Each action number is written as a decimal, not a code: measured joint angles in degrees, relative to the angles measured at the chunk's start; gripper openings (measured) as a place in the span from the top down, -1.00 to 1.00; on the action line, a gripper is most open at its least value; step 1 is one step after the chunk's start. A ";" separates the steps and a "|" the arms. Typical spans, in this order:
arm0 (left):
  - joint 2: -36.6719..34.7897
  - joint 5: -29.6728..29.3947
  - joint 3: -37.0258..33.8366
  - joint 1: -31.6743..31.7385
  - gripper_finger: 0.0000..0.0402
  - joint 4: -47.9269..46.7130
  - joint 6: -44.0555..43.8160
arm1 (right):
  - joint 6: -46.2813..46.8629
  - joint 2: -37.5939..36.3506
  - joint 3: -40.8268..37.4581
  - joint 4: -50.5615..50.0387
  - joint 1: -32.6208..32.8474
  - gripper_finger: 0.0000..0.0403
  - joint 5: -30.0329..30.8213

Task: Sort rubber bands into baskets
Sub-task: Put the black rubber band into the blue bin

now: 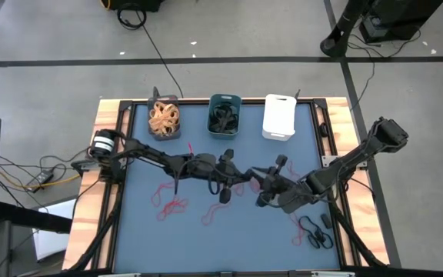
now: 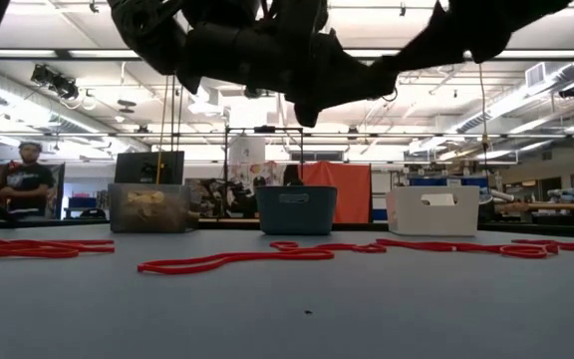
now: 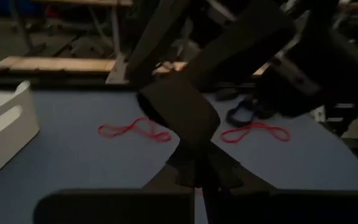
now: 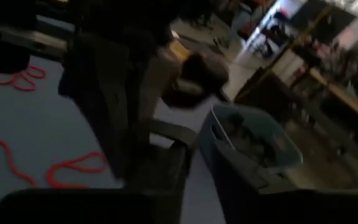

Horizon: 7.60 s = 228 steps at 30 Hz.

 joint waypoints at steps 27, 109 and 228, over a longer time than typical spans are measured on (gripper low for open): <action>-5.05 -3.24 4.11 28.50 0.93 -29.99 -3.79 | 56.10 -5.66 -1.92 -44.31 1.42 -0.04 -37.30; -4.97 2.58 4.02 14.69 -0.31 -23.23 -4.03 | 87.17 -3.21 -12.26 -39.46 22.45 0.74 -79.58; -0.22 1.59 3.93 30.61 0.79 -26.24 -7.29 | 57.26 -5.17 -6.58 -31.32 2.26 -0.11 -35.33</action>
